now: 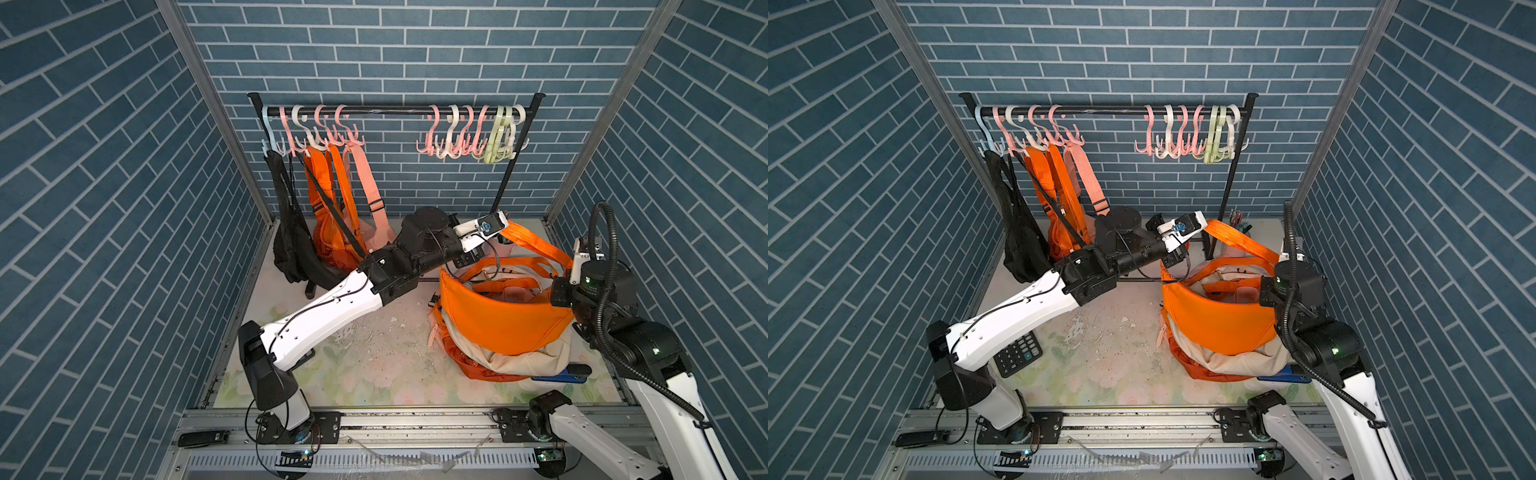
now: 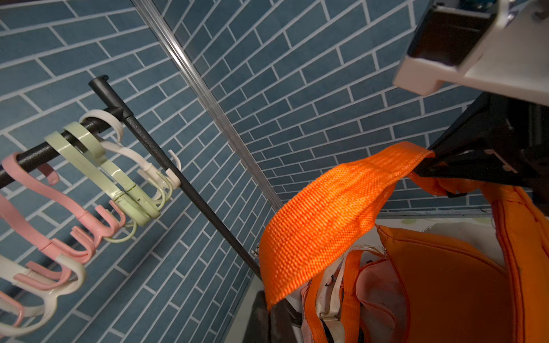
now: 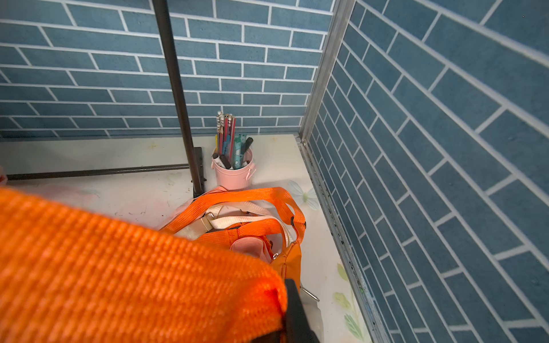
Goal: Take the bag off the hook
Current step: Place the bag inside the bag.
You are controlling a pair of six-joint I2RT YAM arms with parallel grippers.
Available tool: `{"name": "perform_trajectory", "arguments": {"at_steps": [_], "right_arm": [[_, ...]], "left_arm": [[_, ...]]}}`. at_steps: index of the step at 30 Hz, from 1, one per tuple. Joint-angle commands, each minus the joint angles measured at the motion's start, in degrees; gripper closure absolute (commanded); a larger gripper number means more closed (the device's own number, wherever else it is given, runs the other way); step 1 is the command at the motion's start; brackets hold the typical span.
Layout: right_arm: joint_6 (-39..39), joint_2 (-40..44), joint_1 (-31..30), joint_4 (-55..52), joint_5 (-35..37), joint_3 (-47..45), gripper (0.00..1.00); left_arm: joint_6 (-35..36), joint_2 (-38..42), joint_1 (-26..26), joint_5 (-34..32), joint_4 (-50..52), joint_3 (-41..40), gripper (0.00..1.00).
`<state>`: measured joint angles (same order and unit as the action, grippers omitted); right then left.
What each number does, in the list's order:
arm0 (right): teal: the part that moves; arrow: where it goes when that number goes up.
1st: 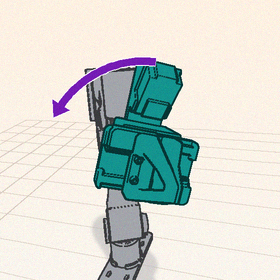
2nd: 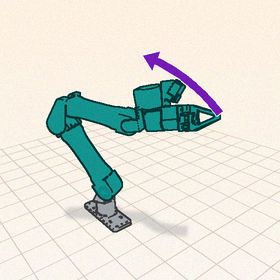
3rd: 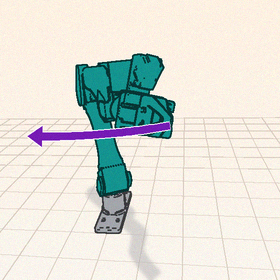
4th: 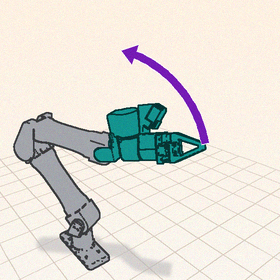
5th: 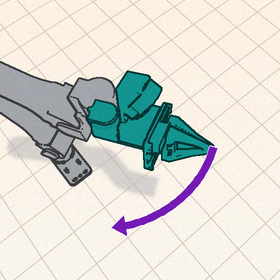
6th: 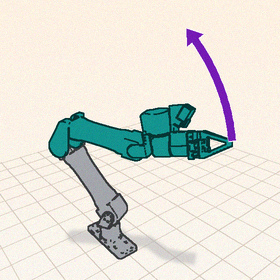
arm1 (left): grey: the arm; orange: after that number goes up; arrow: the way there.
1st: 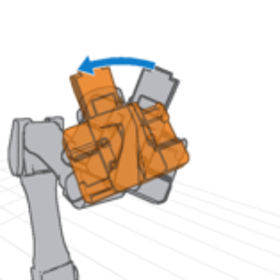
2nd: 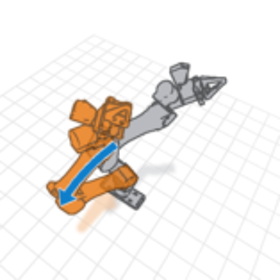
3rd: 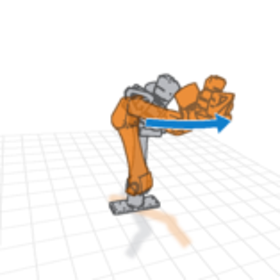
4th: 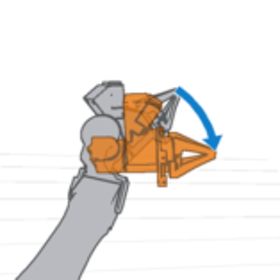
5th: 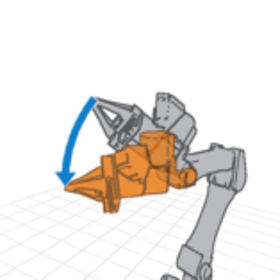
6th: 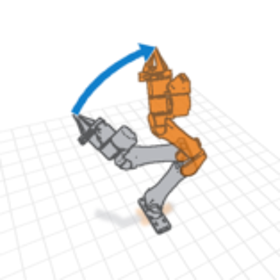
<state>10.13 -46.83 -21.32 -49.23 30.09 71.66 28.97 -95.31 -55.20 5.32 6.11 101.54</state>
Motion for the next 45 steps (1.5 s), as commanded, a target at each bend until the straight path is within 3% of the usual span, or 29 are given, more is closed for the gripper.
{"name": "perform_trajectory", "arguments": {"at_steps": [1,13,19,32,45], "right_arm": [[2.25,-1.08,2.91,2.49,-3.39,-1.27,1.00],[5.70,-6.37,14.00,9.88,-13.53,-9.02,1.00],[9.39,-5.30,17.73,15.98,-15.30,-16.35,1.00],[13.59,-4.45,19.38,26.63,-15.68,-28.19,1.00],[15.08,-11.74,20.51,31.32,-17.37,-27.92,1.00]], "left_arm": [[-1.63,-1.41,1.36,2.53,-2.71,-0.48,1.00],[-3.84,-8.00,5.08,4.62,-6.19,-0.49,1.00],[-3.98,-11.39,5.63,5.08,-8.57,-1.18,1.00],[-4.10,-19.55,5.98,5.22,-8.51,2.27,1.00],[-5.15,-30.39,6.03,4.91,-5.69,12.22,1.00]]}}
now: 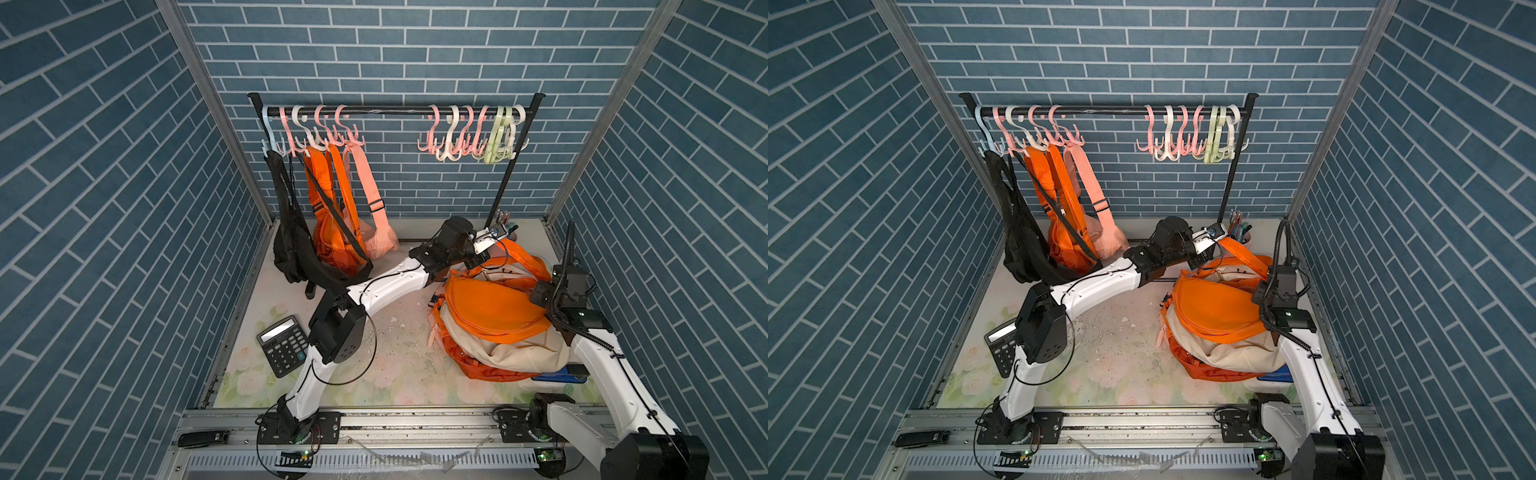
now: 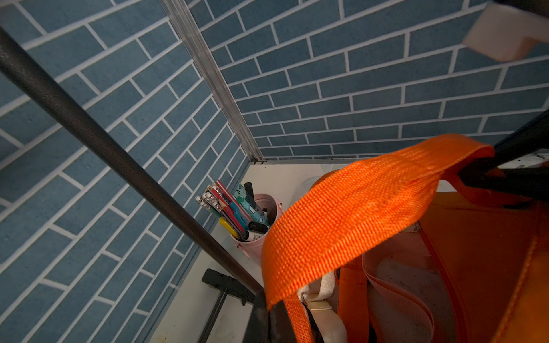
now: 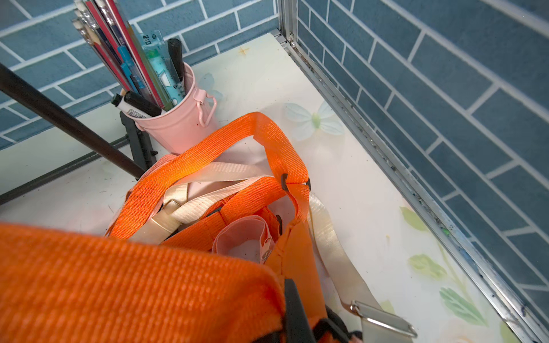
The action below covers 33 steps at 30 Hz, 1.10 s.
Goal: Take the bag off the hook
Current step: Place the bag inside the bag.
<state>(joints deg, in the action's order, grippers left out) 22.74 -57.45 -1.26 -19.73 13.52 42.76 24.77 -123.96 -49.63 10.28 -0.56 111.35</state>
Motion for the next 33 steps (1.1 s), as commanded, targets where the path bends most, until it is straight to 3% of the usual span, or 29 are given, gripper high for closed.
{"name": "perform_trajectory", "arguments": {"at_steps": [1,10,15,18,19,22,28,30,33], "right_arm": [[2.57,-1.91,0.55,1.97,-1.16,1.33,1.00],[2.22,-7.70,2.33,2.45,-4.04,4.30,1.00],[2.35,-10.34,3.38,3.33,-5.21,5.04,1.00],[2.27,-11.98,3.93,3.57,-5.89,5.50,1.00],[2.22,-12.50,4.14,3.79,-6.38,5.58,0.97],[2.13,-13.75,4.86,4.46,-8.37,5.80,0.75],[2.29,-14.89,5.83,4.51,-8.79,6.98,0.30],[2.22,-14.66,5.99,4.15,-8.86,7.38,0.19],[2.05,-13.89,6.18,3.69,-9.16,8.00,0.16]], "left_arm": [[-1.10,-2.88,0.44,-0.09,1.20,3.22,1.00],[-2.71,-10.23,0.50,-0.57,2.05,9.58,0.95],[-3.48,-12.52,0.49,-0.53,1.44,10.84,0.83],[-4.39,-13.14,0.92,0.03,0.97,11.06,0.70],[-4.84,-13.45,1.09,0.42,1.15,11.31,0.64],[-5.70,-13.72,1.55,1.08,1.47,11.67,0.55],[-7.45,-12.42,1.64,0.83,0.17,9.66,0.46],[-7.85,-11.21,1.64,0.79,-0.93,8.17,0.44],[-8.14,-9.28,1.64,1.25,-0.68,7.32,0.40]]}}
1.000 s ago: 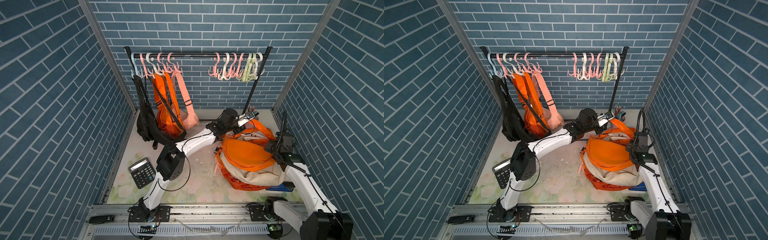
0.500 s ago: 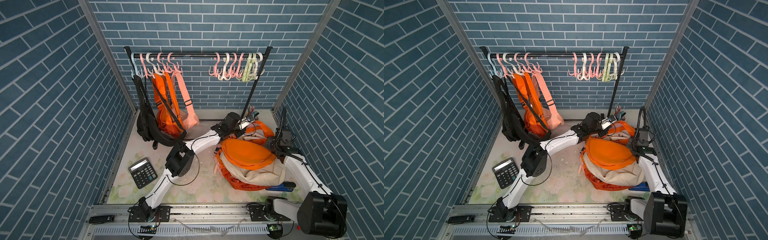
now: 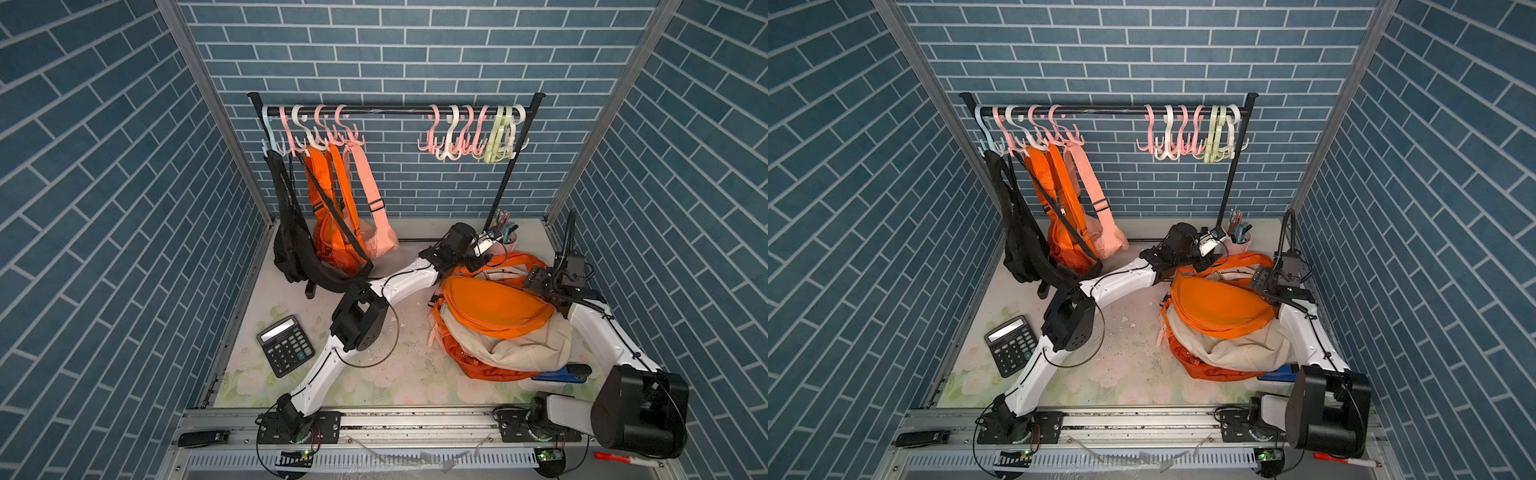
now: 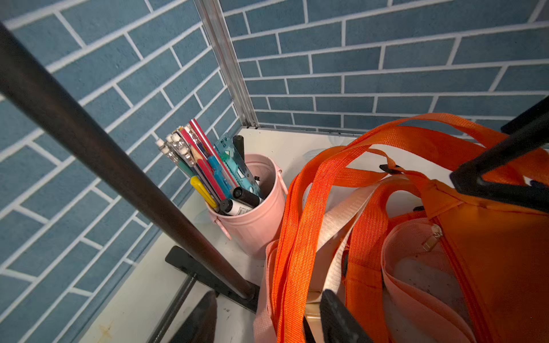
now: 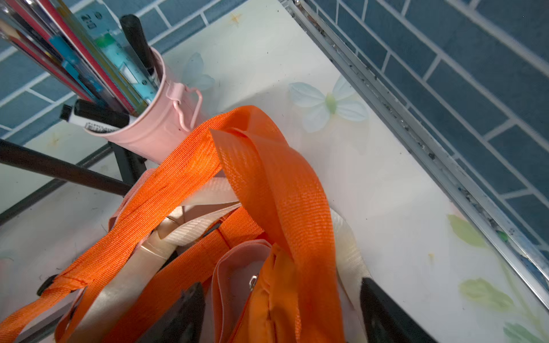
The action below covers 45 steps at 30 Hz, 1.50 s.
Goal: Take the bag off the hook
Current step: Place the bag inside the bag, then pick up the bag from the hook.
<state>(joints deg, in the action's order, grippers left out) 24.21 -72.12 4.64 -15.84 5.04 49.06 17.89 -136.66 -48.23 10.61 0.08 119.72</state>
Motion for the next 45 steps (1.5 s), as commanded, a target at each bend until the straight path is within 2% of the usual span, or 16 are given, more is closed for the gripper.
{"name": "perform_trajectory", "arguments": {"at_steps": [1,4,5,8,11,12,16,20,26,30,37,45], "right_arm": [[0.51,1.12,0.36,-0.40,-0.72,2.03,0.16],[-0.05,2.48,0.39,-1.48,-1.04,3.11,0.15],[-0.49,3.03,0.37,-1.85,-1.30,3.50,0.16],[-2.76,5.28,0.37,-3.26,-3.78,4.44,0.19],[-4.48,8.61,0.22,-4.21,-4.35,4.10,0.19],[-5.21,10.14,0.00,-4.01,-4.06,3.81,0.20],[-7.34,15.57,-2.70,-1.69,-1.97,1.87,0.20],[-9.63,16.41,-7.48,-2.21,1.74,3.40,0.20],[-11.08,13.99,-15.04,-2.79,3.85,7.98,0.20],[-12.28,11.24,-19.34,-2.74,2.43,11.88,0.20],[-13.83,5.65,-25.77,-2.98,0.46,18.63,0.21],[-16.60,-1.66,-32.80,-4.40,-0.01,27.53,0.20]], "left_arm": [[-1.41,4.24,0.23,1.22,-1.14,-1.38,0.38],[-2.53,7.39,0.24,1.30,-2.48,-3.65,0.30],[-2.85,8.58,0.24,1.09,-3.19,-4.71,0.23],[-3.63,12.68,0.29,0.67,-4.42,-7.85,0.10],[-3.83,17.18,0.24,-0.03,-4.60,-11.17,0.08],[-3.84,19.10,0.24,-0.36,-5.11,-12.63,0.01],[-4.18,26.28,0.33,-2.02,-6.49,-18.78,0.01],[-3.25,32.66,0.41,-3.82,-5.72,-23.31,0.01],[-2.49,41.52,1.58,-6.99,-3.61,-28.66,0.01],[-3.18,46.40,3.31,-8.56,-1.52,-31.29,0.01],[-8.09,54.36,10.68,-9.48,3.73,-33.84,0.01],[-9.49,63.14,15.60,-10.16,8.53,-38.88,0.01]]}}
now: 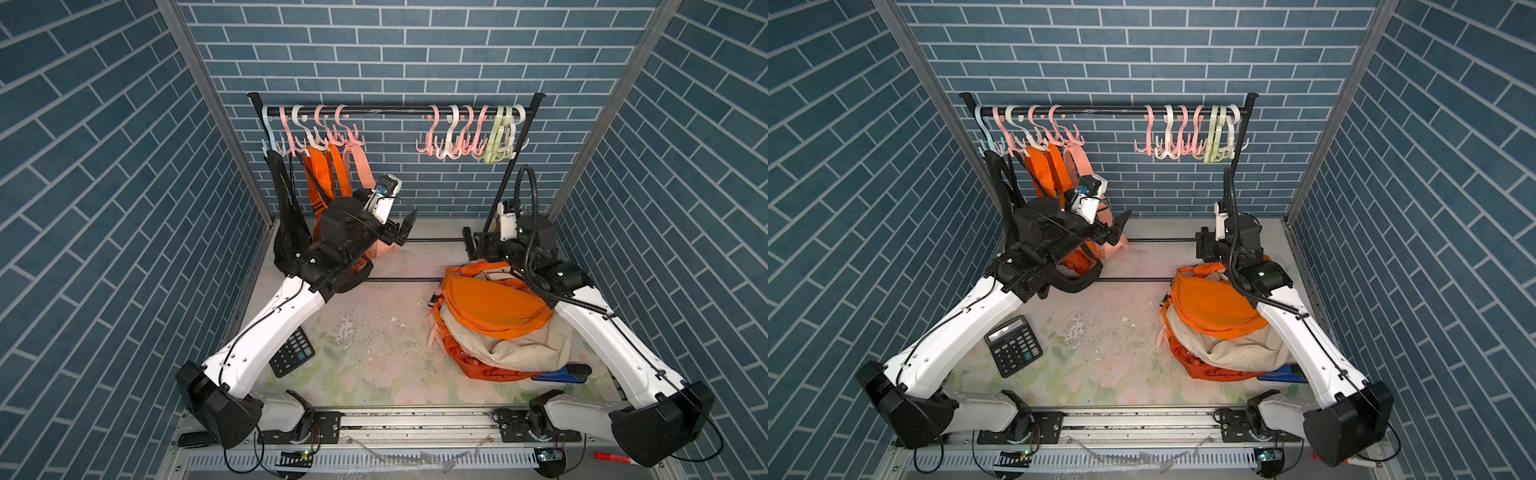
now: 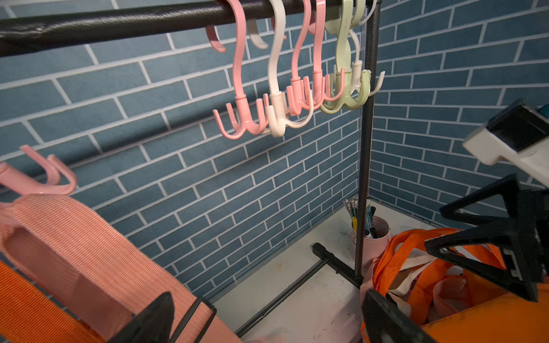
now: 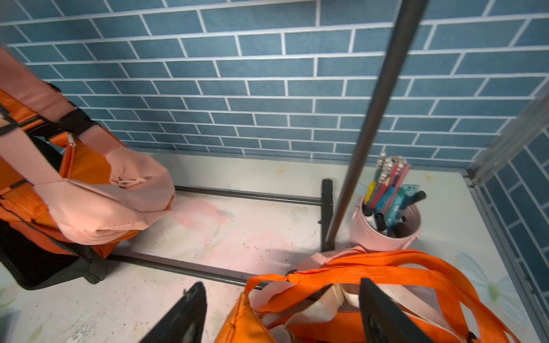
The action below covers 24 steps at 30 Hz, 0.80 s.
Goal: Take the bag off the hook
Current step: Pick up the bag from the hook.
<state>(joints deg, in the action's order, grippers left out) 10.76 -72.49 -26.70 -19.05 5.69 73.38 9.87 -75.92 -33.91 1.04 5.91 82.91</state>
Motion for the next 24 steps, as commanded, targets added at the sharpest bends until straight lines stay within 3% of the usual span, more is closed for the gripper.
{"name": "perform_trajectory", "arguments": {"at_steps": [1,7,24], "right_arm": [[-3.42,-2.40,-2.08,-1.70,-1.22,4.76,0.20],[-3.97,-8.97,-5.04,-5.92,-6.06,14.49,0.21],[-6.08,-28.43,-10.02,-15.40,-16.62,42.80,0.23]], "left_arm": [[-2.03,3.63,1.78,-0.88,2.62,-3.38,0.01],[-5.47,11.72,2.85,-7.51,4.86,-10.27,0.01],[-9.70,32.56,3.12,-10.30,9.25,-25.58,0.01]]}}
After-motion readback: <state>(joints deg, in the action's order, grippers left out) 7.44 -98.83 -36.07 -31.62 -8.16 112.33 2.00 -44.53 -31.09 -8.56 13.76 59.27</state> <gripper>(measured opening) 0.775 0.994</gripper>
